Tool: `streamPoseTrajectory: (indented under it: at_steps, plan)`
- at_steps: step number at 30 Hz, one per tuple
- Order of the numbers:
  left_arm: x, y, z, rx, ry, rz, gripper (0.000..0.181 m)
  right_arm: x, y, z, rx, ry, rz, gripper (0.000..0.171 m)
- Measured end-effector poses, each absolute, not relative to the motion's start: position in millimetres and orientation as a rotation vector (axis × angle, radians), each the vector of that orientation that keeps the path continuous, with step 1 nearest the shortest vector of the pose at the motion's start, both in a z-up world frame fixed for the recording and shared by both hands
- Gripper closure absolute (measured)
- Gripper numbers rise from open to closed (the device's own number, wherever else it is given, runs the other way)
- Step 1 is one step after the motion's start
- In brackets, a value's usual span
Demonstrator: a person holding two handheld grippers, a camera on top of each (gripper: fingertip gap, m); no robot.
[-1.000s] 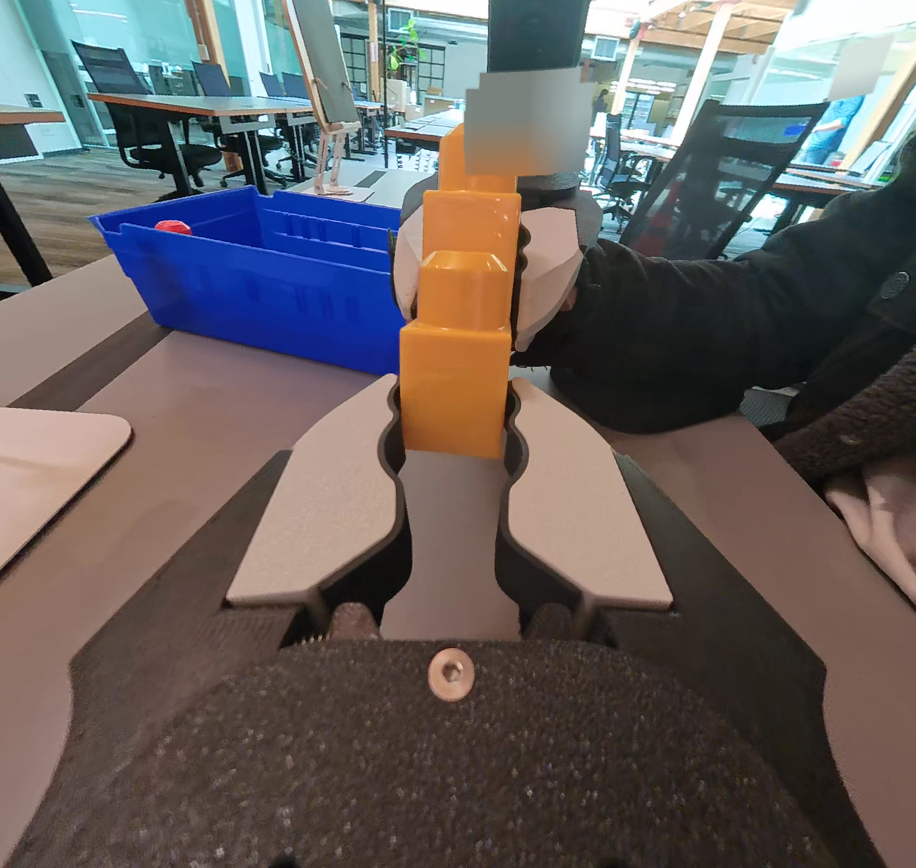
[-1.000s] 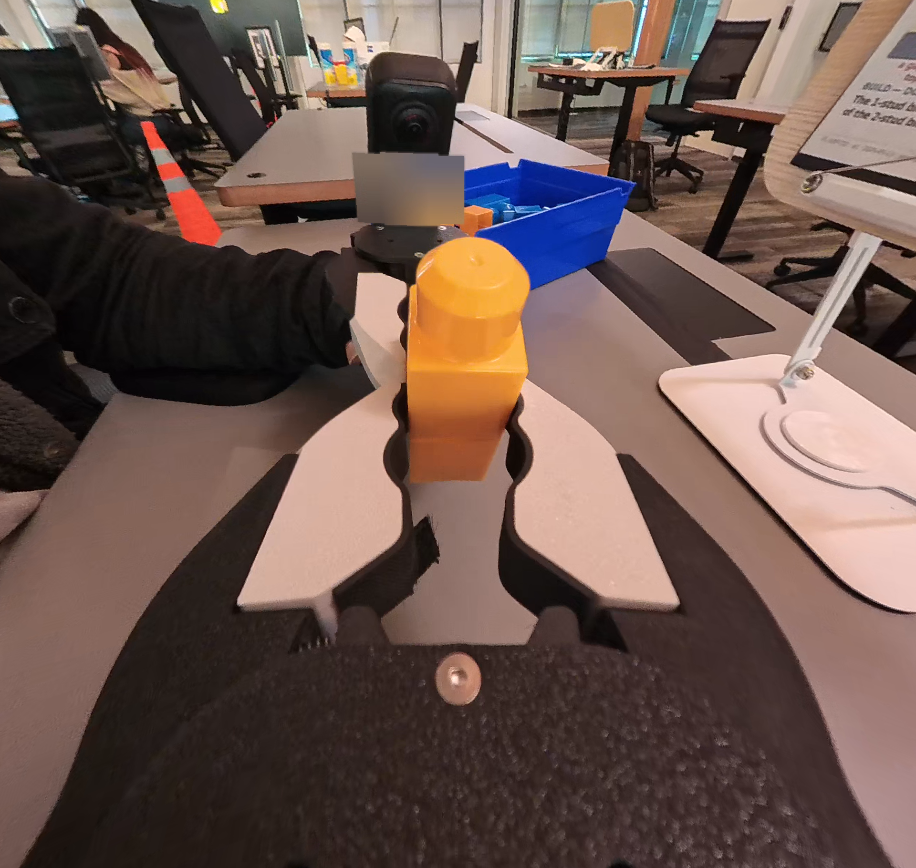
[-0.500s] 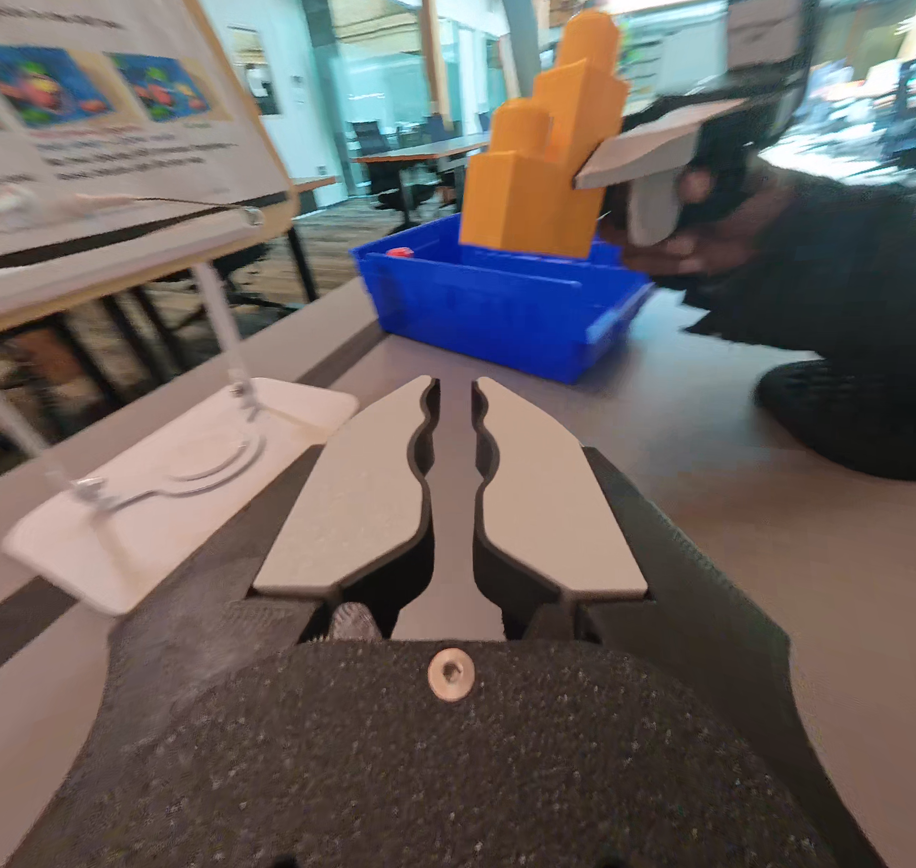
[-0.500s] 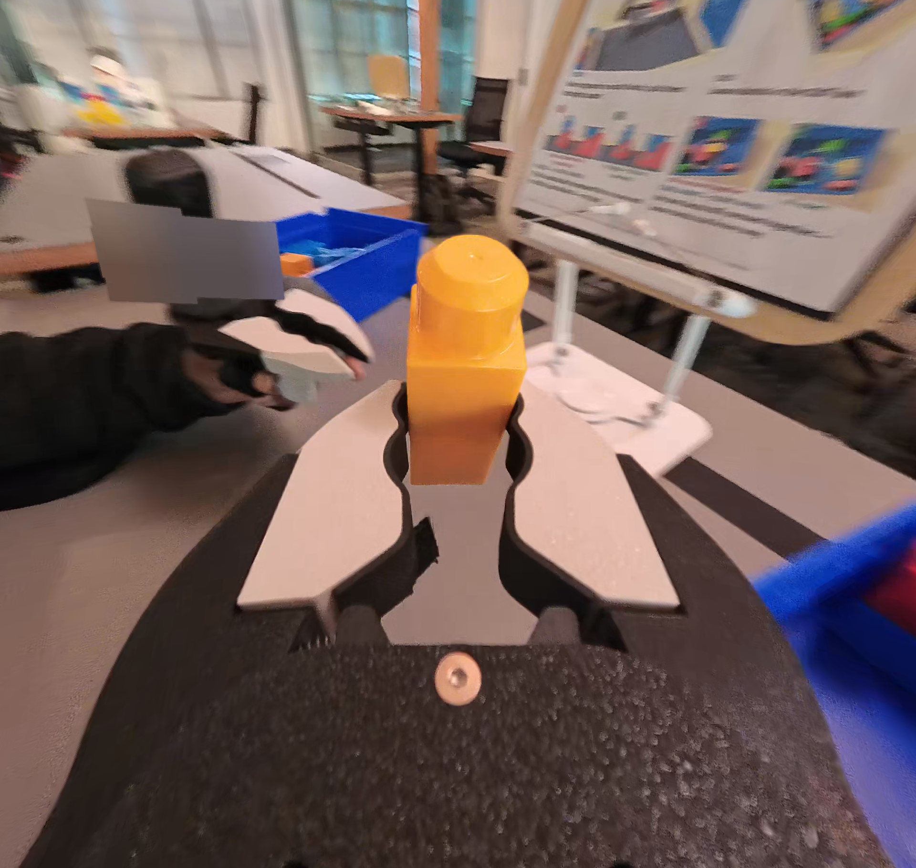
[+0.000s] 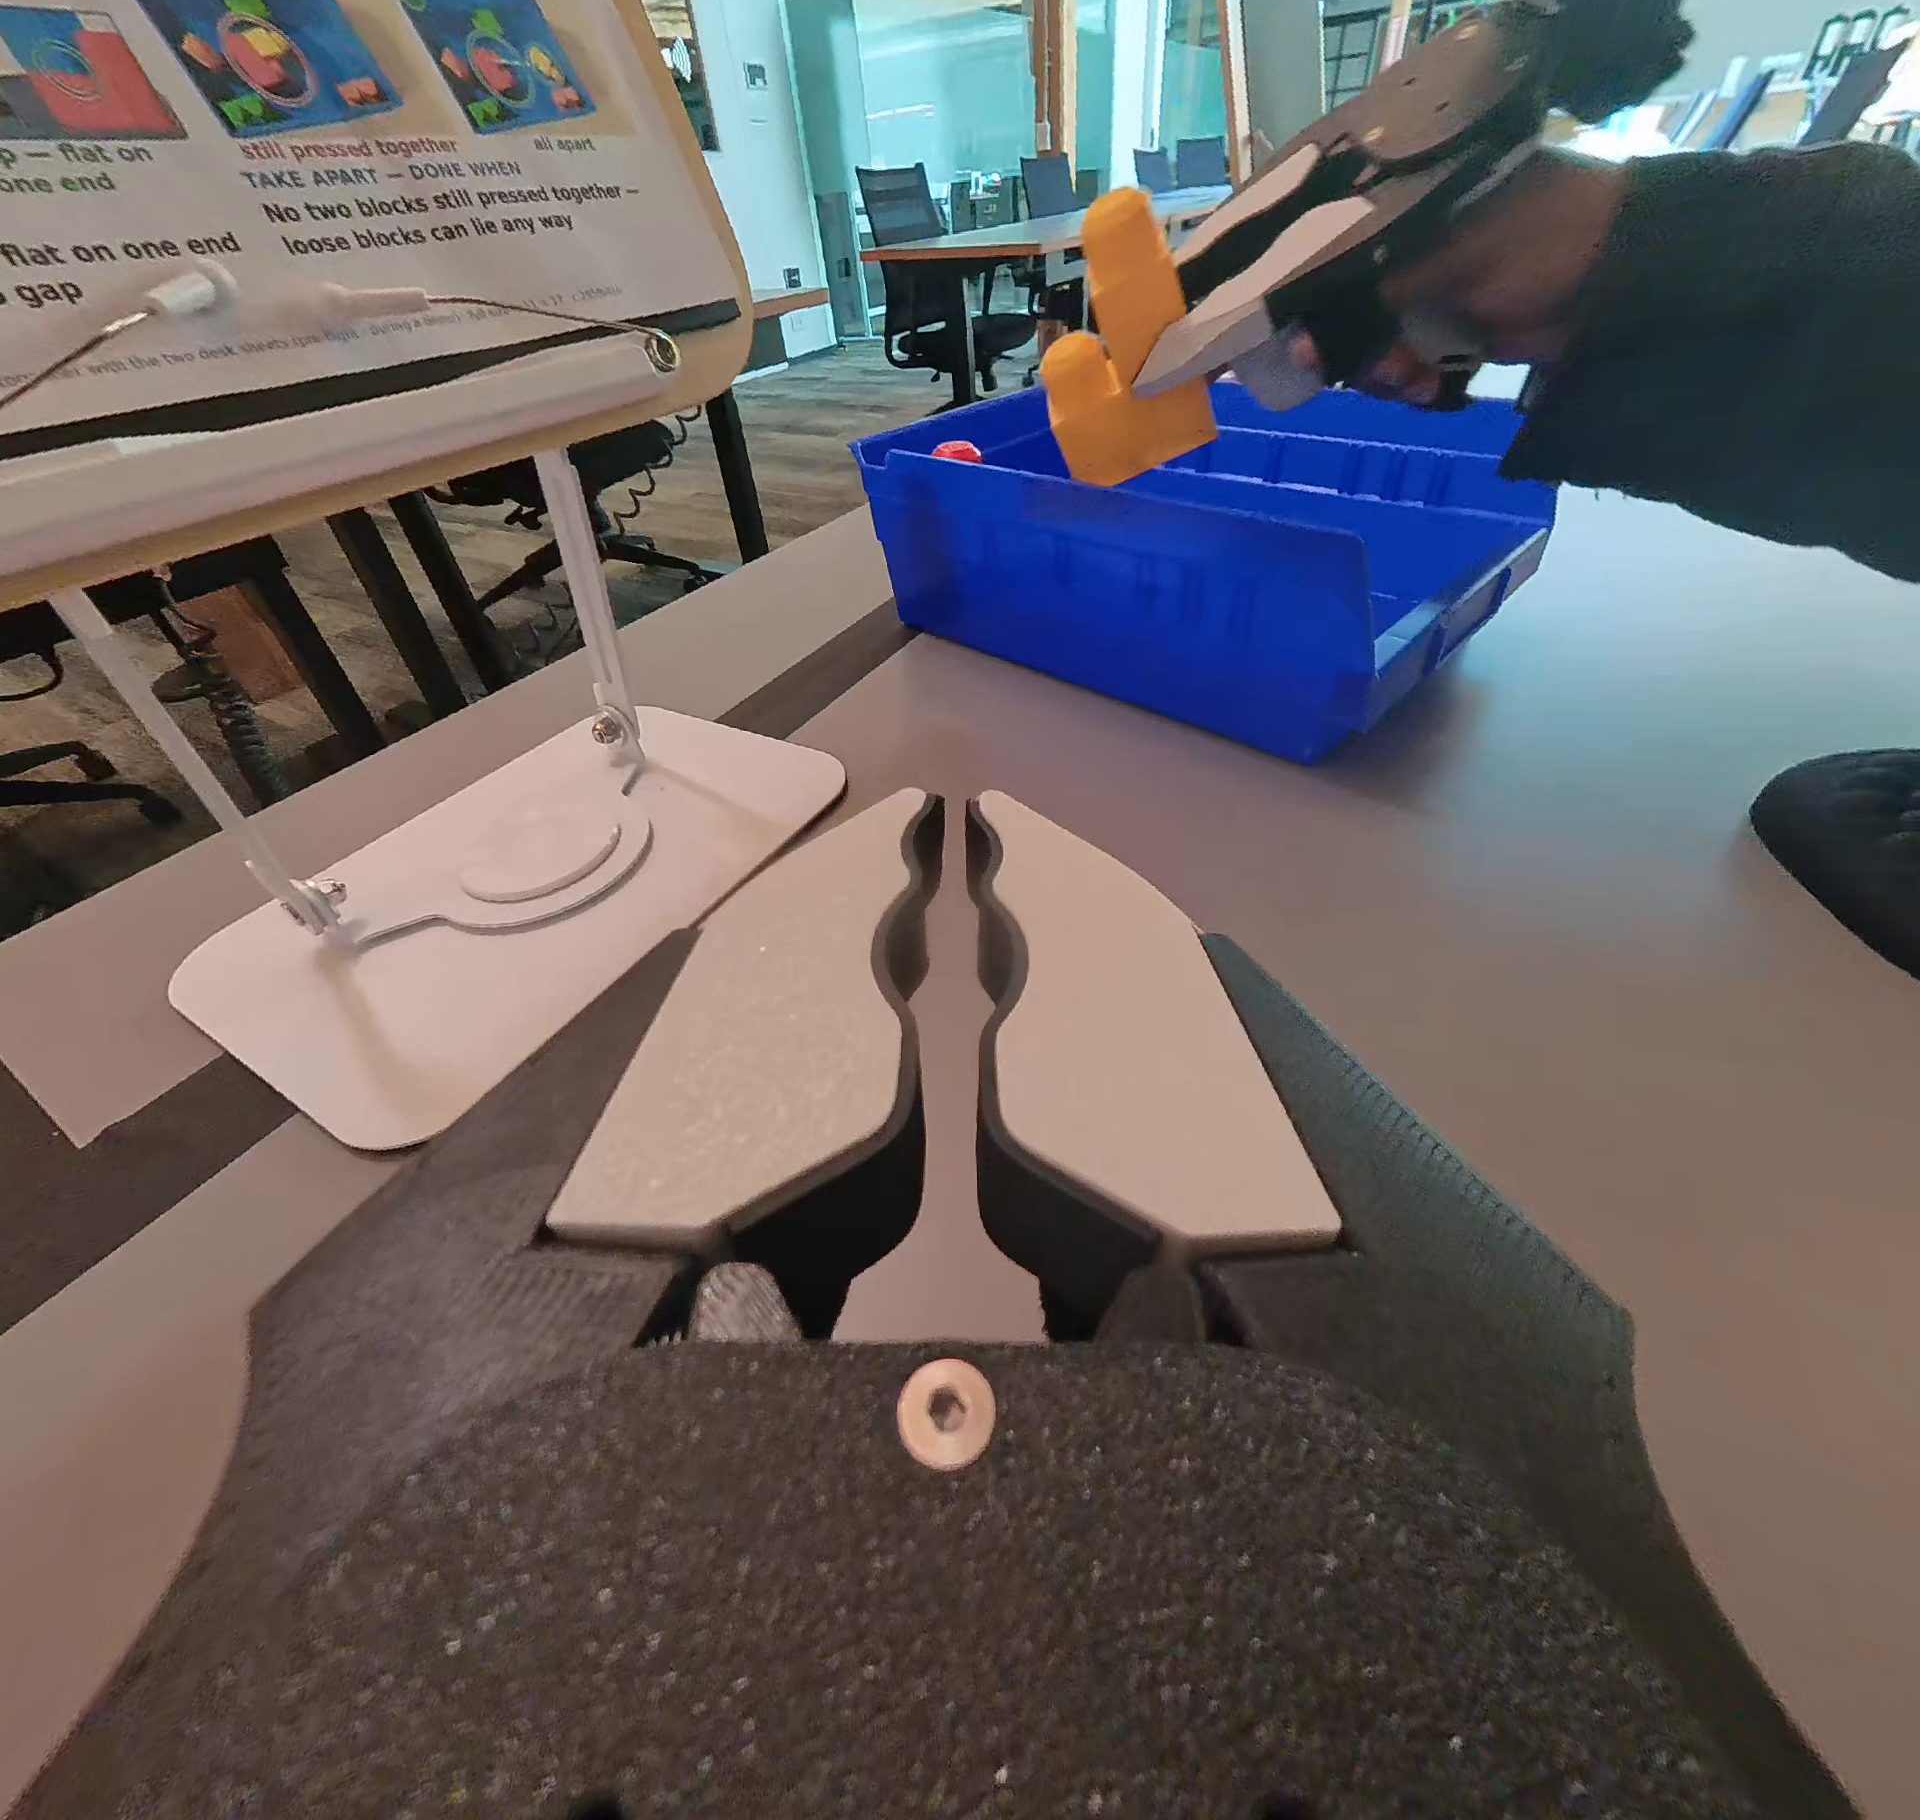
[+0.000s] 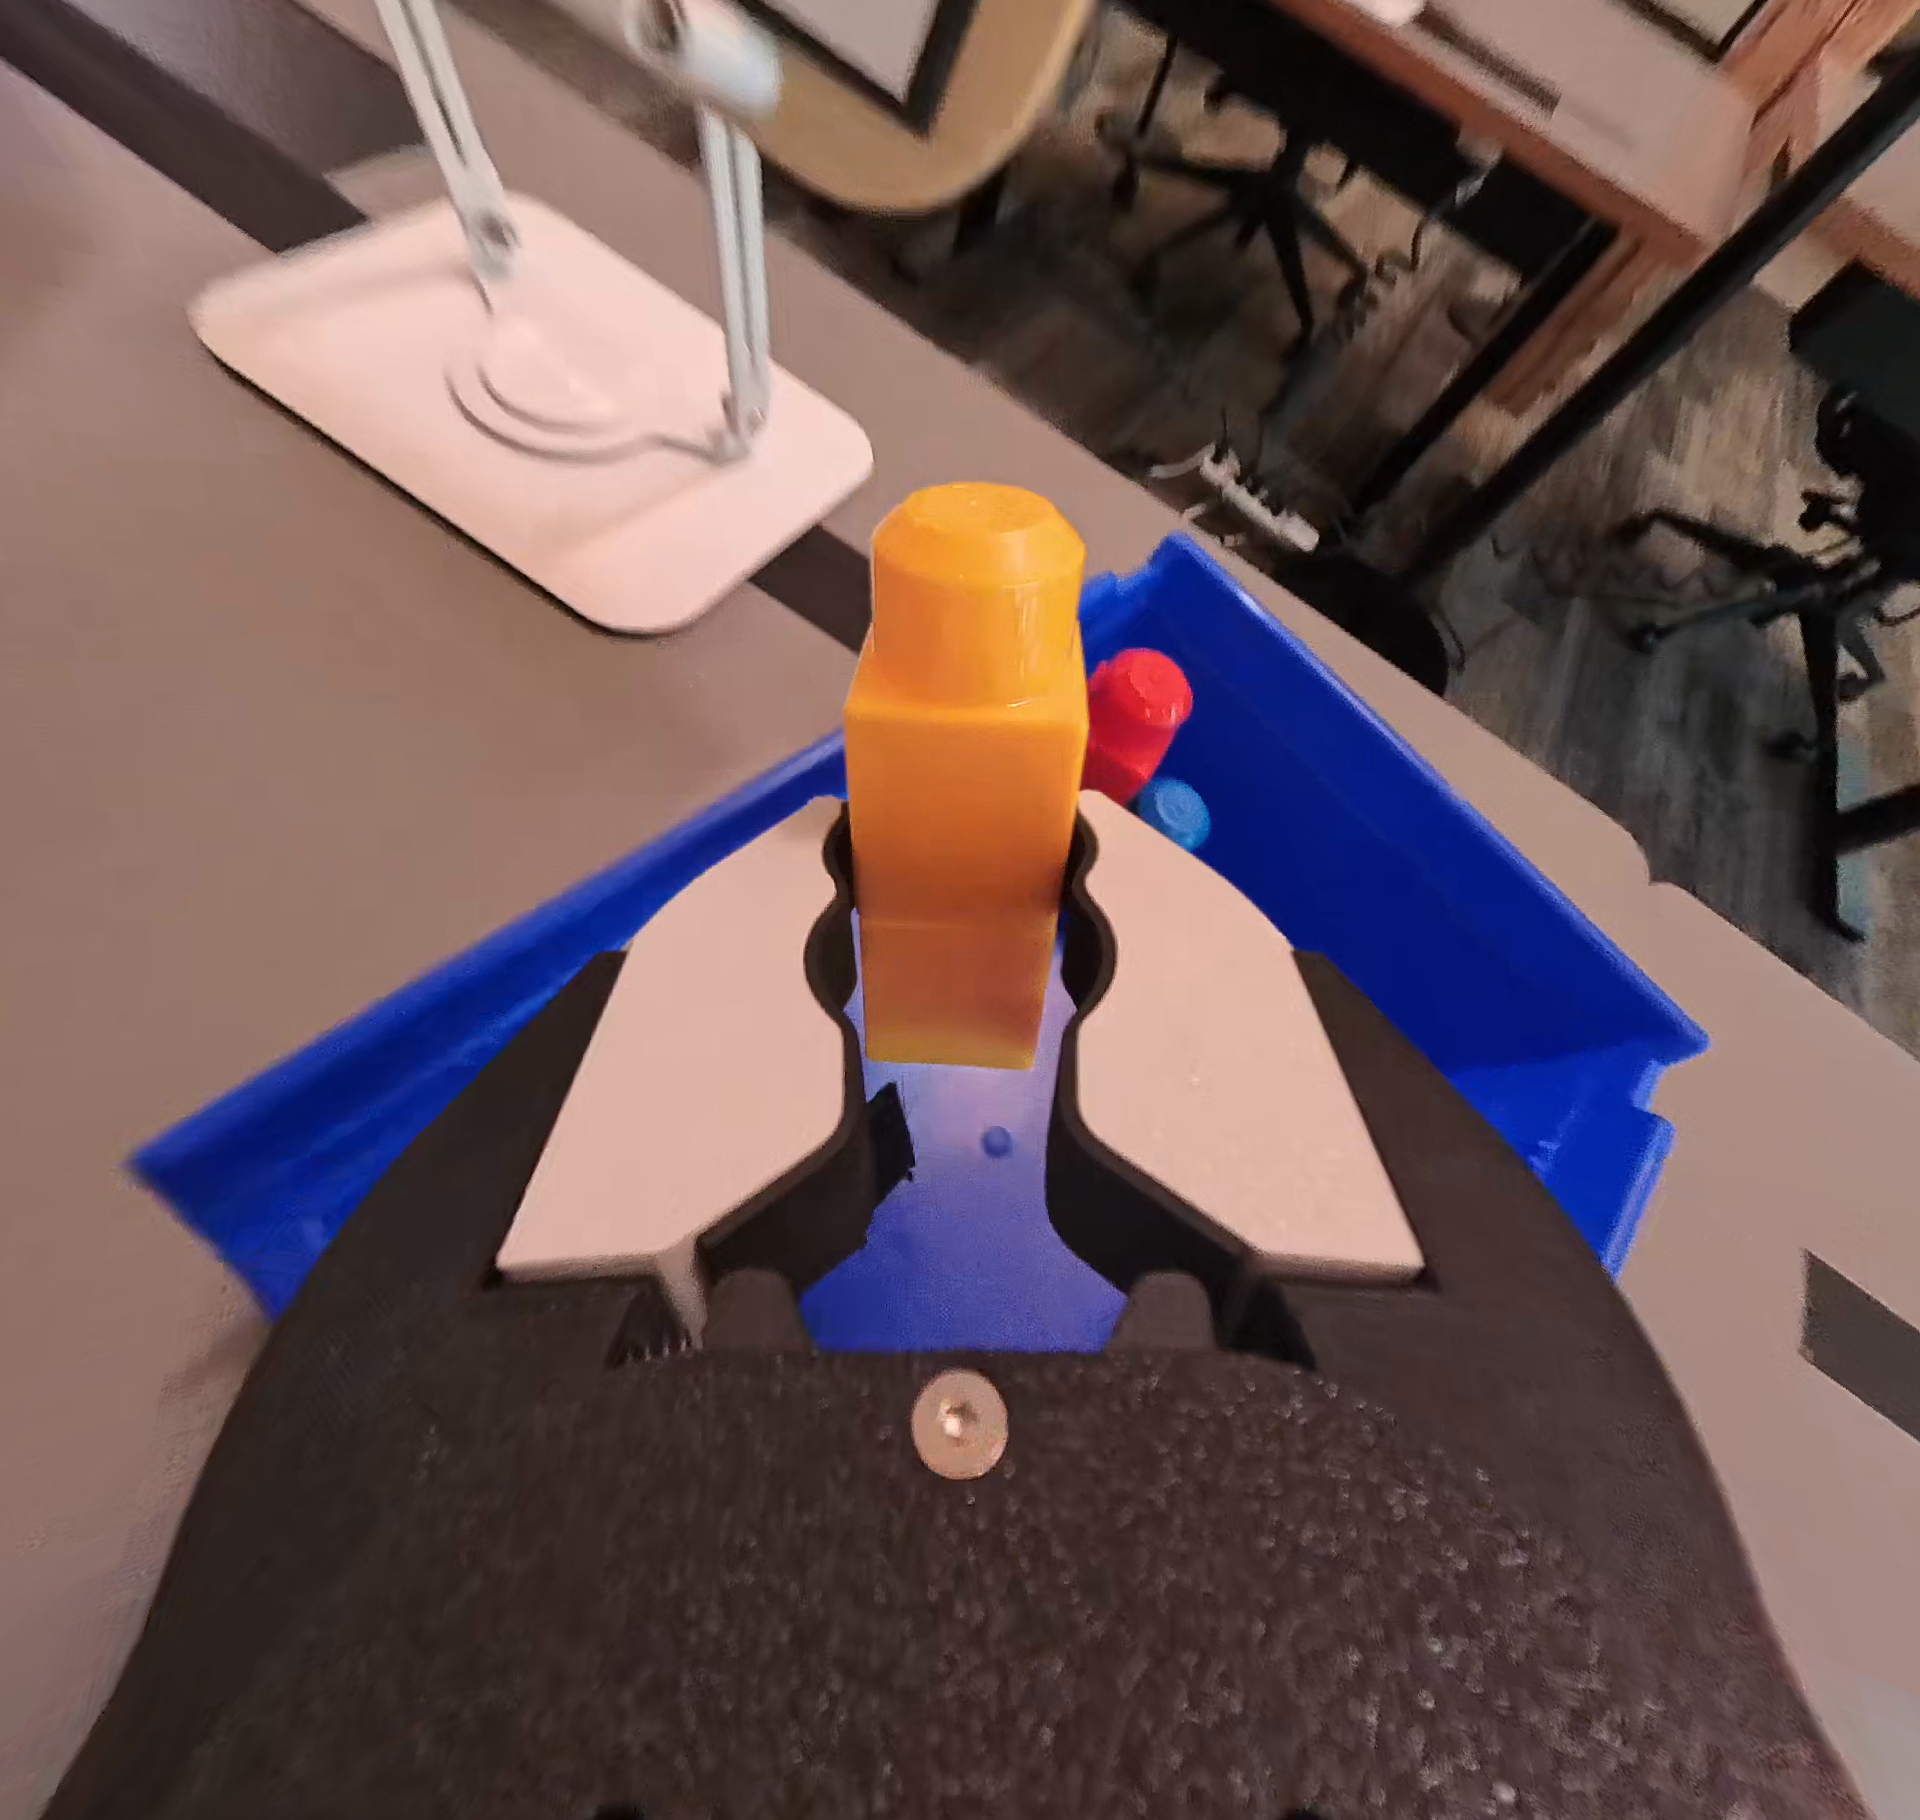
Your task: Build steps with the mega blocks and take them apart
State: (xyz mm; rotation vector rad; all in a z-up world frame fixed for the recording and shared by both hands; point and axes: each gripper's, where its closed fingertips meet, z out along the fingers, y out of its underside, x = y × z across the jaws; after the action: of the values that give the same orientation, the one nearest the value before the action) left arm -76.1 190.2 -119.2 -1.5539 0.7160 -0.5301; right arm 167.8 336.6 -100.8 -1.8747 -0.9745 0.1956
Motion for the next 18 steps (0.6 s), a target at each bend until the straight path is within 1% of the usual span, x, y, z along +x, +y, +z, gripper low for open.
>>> streamPoseTrajectory:
  at_steps: [7,12,18]
  plan:
    - [-73.6,190.0,-123.7,-1.567,0.736,-0.523,0.179,172.4,368.2,-159.9,-2.015,-1.006,0.227,0.134]
    - [-73.1,190.1,-125.7,-1.578,0.741,-0.527,0.181,167.0,378.1,-180.6,-2.036,-1.05,0.278,0.134]
    - [-73.1,191.8,-130.1,-1.594,0.734,-0.549,0.181,174.3,382.5,-189.6,-2.115,-1.046,0.335,0.134]
